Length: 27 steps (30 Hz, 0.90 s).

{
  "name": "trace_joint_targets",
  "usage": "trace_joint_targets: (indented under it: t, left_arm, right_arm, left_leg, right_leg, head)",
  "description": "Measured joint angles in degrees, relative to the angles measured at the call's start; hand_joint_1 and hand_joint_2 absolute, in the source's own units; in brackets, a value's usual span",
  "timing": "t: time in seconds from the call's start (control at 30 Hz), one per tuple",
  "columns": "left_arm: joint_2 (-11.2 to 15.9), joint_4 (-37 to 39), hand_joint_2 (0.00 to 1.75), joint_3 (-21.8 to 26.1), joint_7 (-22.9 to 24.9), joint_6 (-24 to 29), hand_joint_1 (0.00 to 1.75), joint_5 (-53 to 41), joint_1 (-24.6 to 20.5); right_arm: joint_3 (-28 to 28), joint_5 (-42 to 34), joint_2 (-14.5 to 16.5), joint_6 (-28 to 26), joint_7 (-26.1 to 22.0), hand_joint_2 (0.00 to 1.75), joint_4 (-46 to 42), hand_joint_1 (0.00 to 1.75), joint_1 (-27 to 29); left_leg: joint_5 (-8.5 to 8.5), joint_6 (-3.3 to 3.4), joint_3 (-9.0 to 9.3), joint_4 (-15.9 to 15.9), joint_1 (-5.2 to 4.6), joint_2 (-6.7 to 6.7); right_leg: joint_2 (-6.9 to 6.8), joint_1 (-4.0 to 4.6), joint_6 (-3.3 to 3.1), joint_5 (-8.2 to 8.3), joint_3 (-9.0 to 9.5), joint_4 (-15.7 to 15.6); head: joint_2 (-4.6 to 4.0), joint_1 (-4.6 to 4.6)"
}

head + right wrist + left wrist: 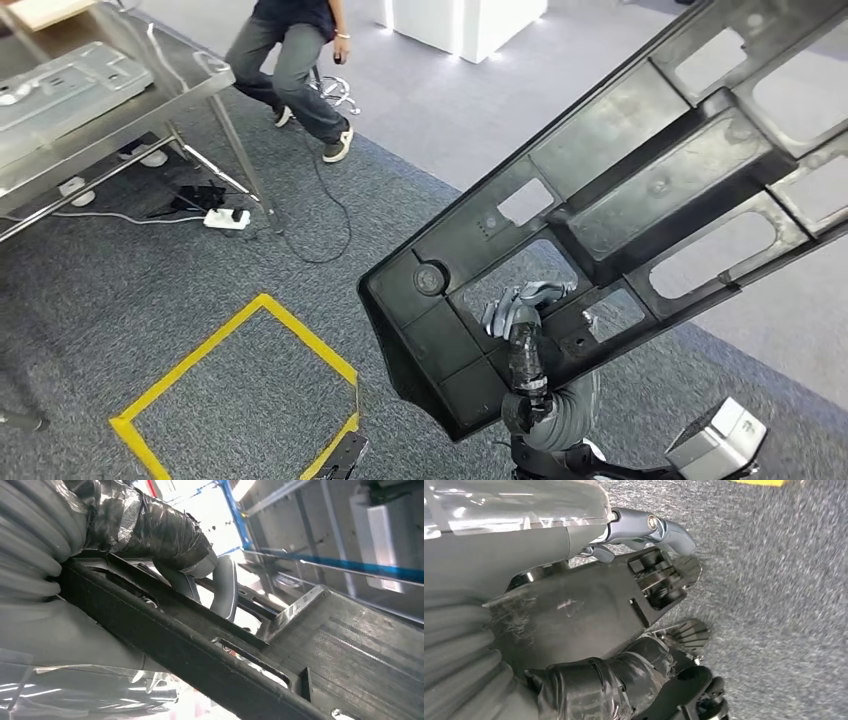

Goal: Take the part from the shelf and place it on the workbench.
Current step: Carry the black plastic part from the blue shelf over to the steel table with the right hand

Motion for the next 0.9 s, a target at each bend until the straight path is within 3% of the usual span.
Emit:
trace_joint_targets:
  t: [0.07,0.1,0.17,0.23,0.27,0.3,0.33,0.4,0.47,0.53,0.57,0.6,0.67,0.73,0.8,0.83,0.87,0.9]
  left_arm:
    - [0.1,0.0,1.75,0.0,0.13,0.02,0.0,-0.06,-0.05]
    - [0.15,0.0,1.75,0.0,0.24,0.02,0.0,-0.11,0.05]
    - [0.21,0.0,1.75,0.0,0.61,-0.08,0.0,-0.39,0.14]
    - [0.22,0.0,1.75,0.0,1.2,-0.22,0.0,-0.88,0.02]
    - [0.22,0.0,1.75,0.0,1.55,-0.27,0.0,-1.15,-0.04]
    - [0.22,0.0,1.75,0.0,1.89,-0.23,0.0,-1.37,-0.03]
    - [0.23,0.0,1.75,0.0,2.15,-0.14,0.0,-1.55,0.03]
    - [0.24,0.0,1.75,0.0,2.36,0.06,0.0,-1.88,0.15]
    - [0.25,0.0,1.75,0.0,2.01,-0.21,0.0,-2.17,0.06]
    - [0.28,0.0,1.75,0.0,1.52,-1.21,0.0,-2.38,-0.18]
    - [0.32,0.0,1.75,0.0,1.44,-1.8,0.0,-2.48,-0.28]
    - [0.36,-0.01,1.75,-0.01,1.51,-2.32,0.0,-2.6,-0.33]
    - [0.37,-0.02,1.75,-0.02,2.05,-2.87,0.0,-2.85,-0.52]
    - [0.33,-0.02,1.75,-0.02,2.79,-3.02,0.0,-3.13,-0.94]
    - [0.33,-0.02,1.75,-0.04,3.39,-3.21,0.0,-3.42,-1.23]
    - [0.34,-0.02,1.75,-0.06,3.61,-3.33,0.0,-3.6,-1.23]
    - [0.36,-0.02,1.75,-0.1,3.81,-3.44,0.0,-3.74,-1.19]
    - [0.38,-0.02,1.75,-0.13,3.96,-3.51,0.0,-3.89,-1.16]
  right_arm:
    - [-0.02,-0.15,-0.03,-0.01,0.01,1.75,0.13,1.75,-0.1]
    - [-0.02,-0.17,-0.04,0.0,0.01,1.75,0.19,1.75,-0.2]
    - [-0.02,-0.14,-0.08,-0.01,0.0,1.75,0.3,1.75,-0.35]
    - [-0.02,0.09,-0.1,-0.02,0.01,1.75,0.51,1.75,-0.37]
    - [-0.02,0.34,-0.1,-0.03,0.03,1.75,0.67,1.75,-0.32]
    - [-0.02,0.68,-0.1,-0.04,0.05,1.75,0.84,1.75,-0.25]
    - [-0.02,1.08,-0.1,-0.04,0.08,1.75,1.0,1.75,-0.15]
    - [-0.02,1.91,-0.1,-0.05,0.17,1.75,1.17,1.75,0.08]
    - [-0.1,2.57,-0.09,-0.14,0.39,1.75,1.15,1.75,0.33]
    - [-0.25,3.03,-0.08,-0.22,0.75,1.75,1.11,1.75,0.57]
    - [-0.3,3.2,-0.07,-0.22,0.89,1.75,1.09,1.75,0.63]
    - [-0.33,3.33,-0.02,-0.22,0.98,1.75,1.1,1.75,0.61]
    - [-0.34,3.71,0.18,-0.21,1.02,1.75,1.1,1.75,0.55]
    - [-0.35,4.34,0.37,-0.2,1.19,1.75,1.1,1.75,0.61]
    - [-0.35,5.04,0.41,-0.2,1.55,1.75,1.11,1.75,0.68]
    - [-0.34,5.34,0.43,-0.2,1.74,1.75,1.12,1.75,0.69]
    - [-0.35,5.6,0.45,-0.2,1.91,1.75,1.12,1.75,0.7]
    - [-0.36,5.81,0.49,-0.2,2.04,1.75,1.12,1.75,0.7]
  left_leg:
    - [-0.17,0.49,0.12,-0.51,-0.13,-0.98]
    - [-0.07,0.73,0.46,-0.96,0.06,-1.63]
    - [0.21,1.28,1.37,-2.01,0.53,-2.95]
    - [0.26,1.67,1.77,-2.35,0.72,-4.34]
    - [0.2,1.82,1.79,-2.33,0.7,-5.13]
    - [0.12,1.88,1.83,-2.27,0.69,-6.02]
    - [0.01,1.89,1.9,-2.16,0.71,-6.95]
    - [-0.33,1.63,2.01,-1.66,0.85,-8.88]
    - [-0.86,1.03,1.64,-0.76,0.86,-10.64]
    - [-1.14,0.27,1.06,-0.31,0.93,-11.97]
    - [-1.11,-0.09,0.81,-0.4,1.06,-12.59]
    - [-1.12,-0.38,0.7,-0.38,1.13,-12.59]
    - [-2.23,-0.96,-0.34,1.7,0.96,-9.91]
    - [-5.14,-1.5,-3.43,7.91,0.91,-5.88]
    - [-7.14,-1.82,-6.88,14.1,1.19,-4.34]
    - [-6.76,-1.86,-7.4,14.81,1.28,-4.06]
    - [-5.36,-1.8,-6.7,13.25,1.32,-3.81]
    - [-3.26,-1.62,-4.86,9.64,1.31,-3.22]
  right_leg:
    - [-0.94,0.18,0.62,-0.17,0.58,-0.58]
    - [-0.62,0.17,0.94,-0.37,0.9,-0.68]
    - [2.04,0.09,1.42,-1.87,0.28,1.51]
    - [5.01,0.02,1.59,-4.8,-3.42,8.36]
    - [5.55,0.07,1.67,-5.92,-5.74,12.1]
    - [5.74,0.1,1.78,-6.07,-7.5,14.47]
    - [5.82,0.07,1.86,-5.03,-8.26,14.68]
    - [6.63,-0.19,1.97,-0.48,-6.72,9.12]
    - [9.46,-0.65,1.88,2.33,-4.39,2.6]
    - [10.92,-0.66,1.34,2.3,-3.65,0.63]
    - [10.29,-0.6,0.89,2.33,-3.46,0.58]
    - [9.56,-0.6,0.48,2.39,-3.16,0.41]
    - [8.08,-0.79,-0.27,2.43,-2.49,-0.01]
    - [6.37,-0.67,-0.75,2.16,-2.01,-0.17]
    - [4.49,-0.49,-0.92,1.77,-1.68,-0.14]
    - [3.61,-0.45,-0.9,1.54,-1.47,-0.13]
    - [2.79,-0.44,-0.84,1.27,-1.18,-0.12]
    - [1.99,-0.42,-0.73,0.95,-0.77,-0.12]
  head:
    - [0.0,-0.02]
    - [0.0,0.08]
    - [0.01,0.41]
    - [0.01,0.75]
    - [0.01,0.79]
    - [0.0,0.81]
    - [0.0,0.8]
    - [-0.01,0.83]
    - [0.0,0.87]
    - [0.0,0.94]
    - [0.0,0.96]
    - [-0.01,0.98]
    - [-0.01,0.58]
    - [-0.01,0.12]
    - [0.0,0.04]
    - [0.0,0.03]
    - [0.0,0.03]
    - [0.0,0.02]
